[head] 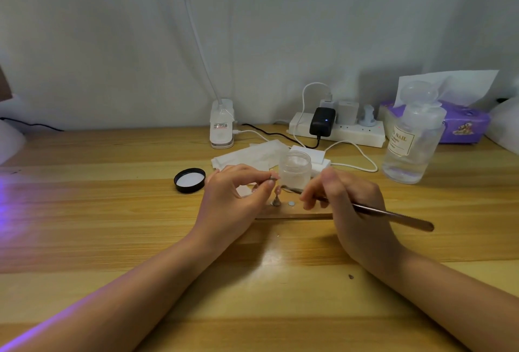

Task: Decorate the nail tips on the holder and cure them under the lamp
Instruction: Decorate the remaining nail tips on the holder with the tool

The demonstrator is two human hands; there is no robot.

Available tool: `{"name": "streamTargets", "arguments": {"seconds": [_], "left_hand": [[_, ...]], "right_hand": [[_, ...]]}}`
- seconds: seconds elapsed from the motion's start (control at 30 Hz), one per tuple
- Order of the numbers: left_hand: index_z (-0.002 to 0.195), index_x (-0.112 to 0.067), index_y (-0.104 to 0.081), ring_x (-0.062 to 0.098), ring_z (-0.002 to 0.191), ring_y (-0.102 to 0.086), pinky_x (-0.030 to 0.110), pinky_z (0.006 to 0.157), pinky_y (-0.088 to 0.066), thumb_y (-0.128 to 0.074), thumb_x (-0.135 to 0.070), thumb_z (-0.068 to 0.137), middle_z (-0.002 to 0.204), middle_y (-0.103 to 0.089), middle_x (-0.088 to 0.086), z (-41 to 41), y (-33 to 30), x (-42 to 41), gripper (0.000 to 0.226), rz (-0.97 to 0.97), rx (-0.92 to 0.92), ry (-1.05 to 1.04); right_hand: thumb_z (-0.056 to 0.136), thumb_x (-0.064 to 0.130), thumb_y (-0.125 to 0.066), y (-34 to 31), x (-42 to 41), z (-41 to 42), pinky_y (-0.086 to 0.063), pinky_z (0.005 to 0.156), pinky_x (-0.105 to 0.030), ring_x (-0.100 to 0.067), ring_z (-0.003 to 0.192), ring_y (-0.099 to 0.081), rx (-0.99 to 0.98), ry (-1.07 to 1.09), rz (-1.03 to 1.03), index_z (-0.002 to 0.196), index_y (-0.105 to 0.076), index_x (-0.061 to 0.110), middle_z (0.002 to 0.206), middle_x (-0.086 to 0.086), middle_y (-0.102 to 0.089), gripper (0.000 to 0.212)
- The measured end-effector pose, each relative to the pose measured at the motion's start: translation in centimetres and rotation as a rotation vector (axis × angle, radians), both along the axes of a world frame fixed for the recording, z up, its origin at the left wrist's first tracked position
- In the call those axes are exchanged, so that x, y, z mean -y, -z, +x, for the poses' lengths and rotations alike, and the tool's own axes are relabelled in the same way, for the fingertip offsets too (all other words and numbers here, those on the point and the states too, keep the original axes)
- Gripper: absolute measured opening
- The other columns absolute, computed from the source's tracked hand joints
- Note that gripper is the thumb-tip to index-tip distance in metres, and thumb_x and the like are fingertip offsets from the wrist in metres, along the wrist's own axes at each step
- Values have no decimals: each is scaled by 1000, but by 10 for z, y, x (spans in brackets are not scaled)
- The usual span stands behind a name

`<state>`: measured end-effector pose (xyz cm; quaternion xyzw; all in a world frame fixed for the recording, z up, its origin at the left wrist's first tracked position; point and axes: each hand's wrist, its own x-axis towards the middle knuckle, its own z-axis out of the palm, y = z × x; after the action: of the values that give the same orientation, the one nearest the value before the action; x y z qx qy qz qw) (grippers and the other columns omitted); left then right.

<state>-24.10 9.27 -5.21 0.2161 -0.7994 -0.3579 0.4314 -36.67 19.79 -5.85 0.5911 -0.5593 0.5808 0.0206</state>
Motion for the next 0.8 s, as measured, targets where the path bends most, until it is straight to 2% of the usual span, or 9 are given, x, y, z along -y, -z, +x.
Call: {"name": "streamTargets", "arguments": {"seconds": [0.07, 0.23, 0.33, 0.4, 0.5, 0.6, 0.67, 0.73, 0.8], "left_hand": [[80, -41, -65, 15, 92, -61, 56, 93, -38, -68, -11, 80, 84, -69, -12, 0, 0, 0, 30, 8, 3, 3], [80, -36, -67, 16, 89, -61, 57, 90, -39, -69, -9, 79, 82, -68, -11, 0, -1, 0, 27, 4, -3, 13], [82, -38, -66, 14, 91, -61, 55, 91, -39, -68, -11, 80, 83, -68, -12, 0, -1, 0, 27, -2, -1, 11], [82, -40, -65, 14, 93, -61, 55, 91, -39, -68, -12, 80, 85, -68, -13, 0, -1, 0, 28, -4, -2, 11], [82, -41, -64, 15, 92, -61, 56, 90, -39, -68, -12, 80, 85, -67, -16, 0, 0, 0, 29, -26, -3, 16], [84, -36, -67, 16, 89, -62, 57, 88, -40, -70, -12, 78, 84, -68, -14, -1, 1, 2, 25, -41, -12, 23], [89, -30, -69, 12, 88, -63, 51, 87, -44, -71, -10, 77, 84, -68, -13, -1, 3, 3, 23, -38, -28, 27], [93, -24, -69, 6, 87, -63, 38, 85, -49, -71, -8, 76, 84, -69, -14, -1, 3, 4, 24, -24, -39, 28], [91, -25, -71, 0, 88, -62, 24, 83, -49, -72, -9, 76, 86, -68, -16, 0, 4, 6, 22, -6, -37, 23]], "right_hand": [[91, 32, -31, 0, -1, -1, -40, 61, -11, -1, 65, -57, 17, 4, -13, 68, -58, 27, 62, 6, -60, 36], [91, 29, -36, -3, 3, 2, -39, 67, -7, 8, 74, -56, -139, 24, 14, 79, -63, 21, 78, 23, -57, 30], [91, 32, -34, 0, 1, 0, -43, 62, -16, -1, 65, -58, -56, 17, 4, 69, -62, 20, 64, 11, -61, 38], [91, 33, -31, 0, -1, -1, -41, 61, -15, -4, 61, -58, 6, 14, -11, 65, -61, 22, 58, 4, -59, 41], [90, 32, -33, -3, 0, 1, -41, 63, -13, -1, 69, -58, -63, 43, -1, 73, -58, 28, 68, 14, -60, 31], [90, 31, -36, -4, 3, 3, -43, 64, -14, -1, 72, -57, -149, 39, 21, 80, -59, 27, 78, 22, -57, 25], [90, 32, -35, -2, 2, 1, -43, 63, -17, -1, 69, -57, -117, 26, 21, 74, -59, 25, 72, 19, -59, 29], [90, 31, -33, 0, 0, -1, -42, 59, -17, -2, 62, -57, -19, -2, 1, 66, -59, 23, 60, 6, -59, 36], [91, 31, -32, 0, -1, -2, -42, 58, -15, -3, 60, -57, 34, -15, -18, 65, -59, 23, 57, 3, -59, 38]]}}
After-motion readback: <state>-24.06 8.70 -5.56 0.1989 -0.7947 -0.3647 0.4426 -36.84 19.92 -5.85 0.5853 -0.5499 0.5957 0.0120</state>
